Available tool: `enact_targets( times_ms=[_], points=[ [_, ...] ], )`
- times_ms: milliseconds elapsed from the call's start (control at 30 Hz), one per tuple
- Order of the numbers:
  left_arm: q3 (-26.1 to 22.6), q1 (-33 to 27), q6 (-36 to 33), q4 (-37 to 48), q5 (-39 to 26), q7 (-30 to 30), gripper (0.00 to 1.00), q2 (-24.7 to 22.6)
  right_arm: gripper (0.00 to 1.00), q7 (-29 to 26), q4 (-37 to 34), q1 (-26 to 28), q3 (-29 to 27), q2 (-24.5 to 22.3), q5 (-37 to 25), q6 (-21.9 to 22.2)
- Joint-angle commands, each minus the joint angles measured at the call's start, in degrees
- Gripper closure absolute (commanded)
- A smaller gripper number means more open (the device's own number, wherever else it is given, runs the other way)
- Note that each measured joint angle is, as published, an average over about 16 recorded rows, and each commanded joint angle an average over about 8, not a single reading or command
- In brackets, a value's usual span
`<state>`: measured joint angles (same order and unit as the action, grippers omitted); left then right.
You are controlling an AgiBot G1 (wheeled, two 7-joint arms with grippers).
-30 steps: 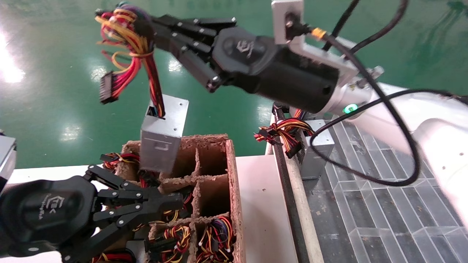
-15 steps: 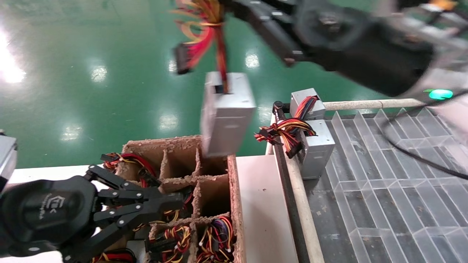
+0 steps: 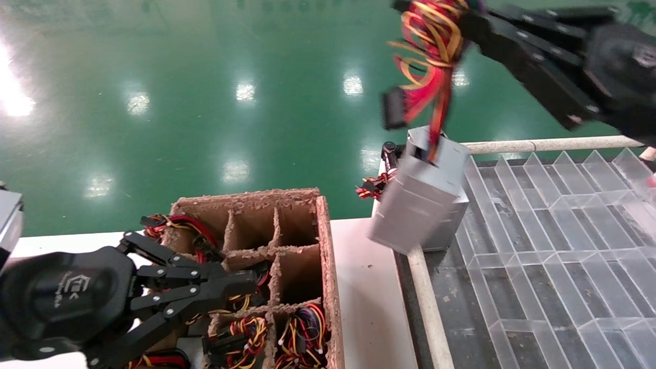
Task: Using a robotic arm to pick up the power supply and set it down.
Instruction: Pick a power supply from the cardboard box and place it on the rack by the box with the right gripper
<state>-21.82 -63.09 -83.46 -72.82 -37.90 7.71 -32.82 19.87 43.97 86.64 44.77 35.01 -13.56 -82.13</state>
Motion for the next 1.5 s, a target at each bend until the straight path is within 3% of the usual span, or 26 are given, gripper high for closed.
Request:
enact_targets(
  times_ms=[33, 367, 633, 967, 1500],
  points=[
    [0.0, 0.0, 0.0, 0.0, 0.0, 0.0, 1.0, 0.0, 1.0, -0.71, 3.36, -2.14, -0.37, -3.14, 0.83, 1.69],
    [-0.01, 0.0, 0.0, 0.0, 0.0, 0.0, 1.0, 0.0, 1.0, 2.2, 15.7, -17.71, -1.58, -14.78, 9.81, 12.76],
    [-0.01, 0.0, 0.0, 0.0, 0.01, -0.01, 1.0, 0.0, 1.0, 6.84, 17.05, -25.49, -1.92, -18.31, 15.3, 15.88],
    [-0.02, 0.0, 0.01, 0.0, 0.01, -0.01, 1.0, 0.01, 1.0, 7.13, 14.0, -26.25, -0.68, -16.38, 13.9, 15.43],
    [-0.02, -0.01, 0.01, 0.0, 0.02, -0.01, 1.0, 0.01, 1.0, 3.02, 11.24, -20.06, 1.55, -10.97, 7.52, 13.34]
  ],
)
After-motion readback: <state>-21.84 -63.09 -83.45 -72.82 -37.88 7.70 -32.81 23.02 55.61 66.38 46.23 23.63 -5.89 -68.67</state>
